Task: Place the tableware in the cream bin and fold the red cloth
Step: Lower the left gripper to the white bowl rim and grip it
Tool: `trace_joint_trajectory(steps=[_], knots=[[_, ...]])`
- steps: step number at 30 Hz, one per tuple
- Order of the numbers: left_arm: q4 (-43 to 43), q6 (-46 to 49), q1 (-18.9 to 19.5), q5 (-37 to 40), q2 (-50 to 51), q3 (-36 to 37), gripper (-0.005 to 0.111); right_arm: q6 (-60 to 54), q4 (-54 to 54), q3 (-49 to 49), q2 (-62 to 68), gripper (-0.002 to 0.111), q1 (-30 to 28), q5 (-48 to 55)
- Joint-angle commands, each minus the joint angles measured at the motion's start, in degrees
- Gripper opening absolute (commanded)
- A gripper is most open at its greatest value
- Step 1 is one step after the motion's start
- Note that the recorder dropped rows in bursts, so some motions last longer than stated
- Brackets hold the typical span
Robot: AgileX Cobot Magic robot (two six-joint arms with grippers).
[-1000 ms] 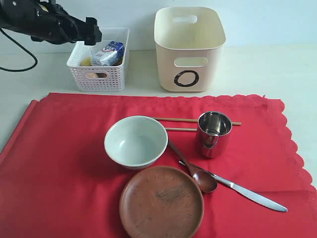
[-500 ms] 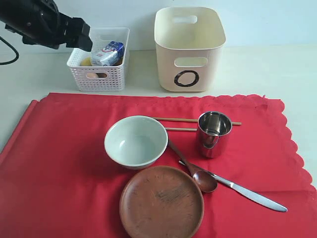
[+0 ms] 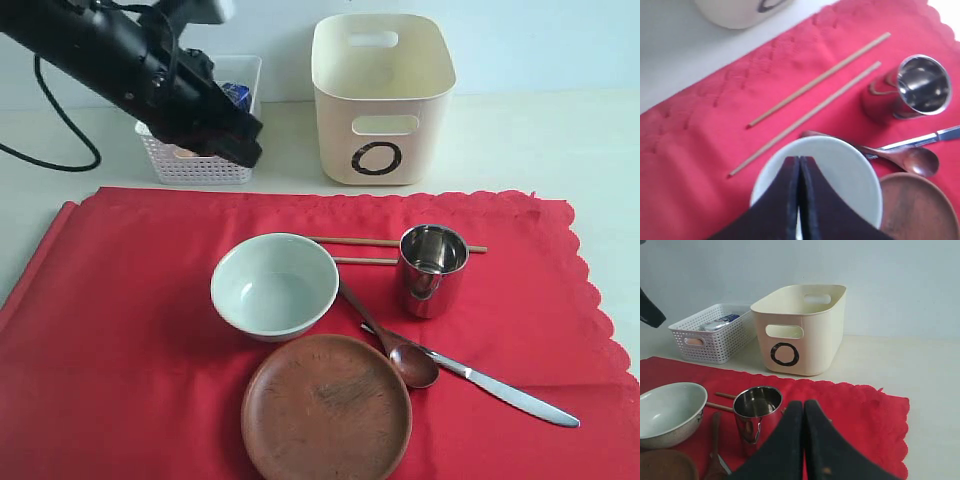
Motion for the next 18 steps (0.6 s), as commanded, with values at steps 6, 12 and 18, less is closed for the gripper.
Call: trace_joint_trajectory(steps=[6,12,18], knots=[[3.0,2.6,-8.2,1.8,4.4,0.2,0.002,-0.1,0.1,0.3,-0.2,0.0,0.1,-0.4],[7.3,0.8,-8.1,1.3,7.3,0.2,0.037,-0.1,0.1,0.3,-0.2,0.0,0.1,-0.2],[18.5,-6.6,-8.1,-0.1,9.1,0.2,0.062,-0.1,0.1,0.3,-0.2,0.0,0.1,-0.2]])
